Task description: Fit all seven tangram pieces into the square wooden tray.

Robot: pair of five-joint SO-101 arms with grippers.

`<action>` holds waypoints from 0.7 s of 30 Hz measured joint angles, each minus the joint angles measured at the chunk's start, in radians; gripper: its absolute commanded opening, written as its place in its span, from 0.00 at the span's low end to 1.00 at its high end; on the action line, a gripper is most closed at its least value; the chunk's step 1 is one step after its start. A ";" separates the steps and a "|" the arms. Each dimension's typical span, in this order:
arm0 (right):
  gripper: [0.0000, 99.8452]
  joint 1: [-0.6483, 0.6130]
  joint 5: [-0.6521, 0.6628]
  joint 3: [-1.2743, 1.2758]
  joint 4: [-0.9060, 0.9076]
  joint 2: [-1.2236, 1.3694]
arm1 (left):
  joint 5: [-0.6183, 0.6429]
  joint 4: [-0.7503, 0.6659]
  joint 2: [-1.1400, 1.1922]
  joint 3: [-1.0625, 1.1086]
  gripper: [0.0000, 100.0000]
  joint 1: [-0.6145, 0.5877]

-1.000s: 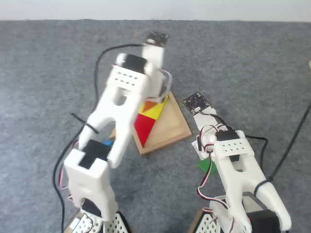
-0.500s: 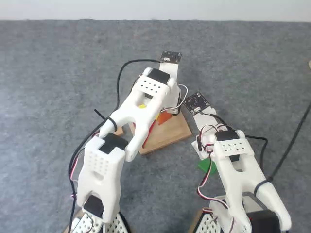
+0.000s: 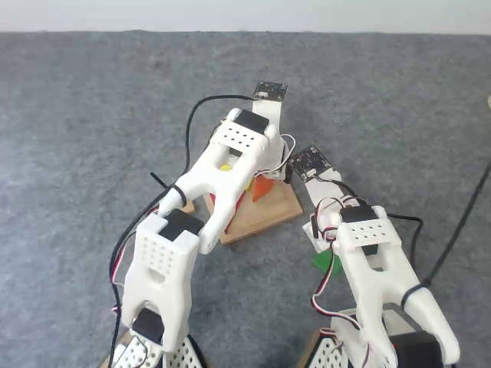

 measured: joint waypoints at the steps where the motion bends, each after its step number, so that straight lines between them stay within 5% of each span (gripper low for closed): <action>1: 0.03 0.000 0.000 0.000 0.000 0.000 | 0.000 0.000 0.000 0.000 0.24 0.000; 21: 0.03 0.000 0.000 0.000 0.000 0.000 | 0.000 0.144 0.000 -0.055 0.24 -0.005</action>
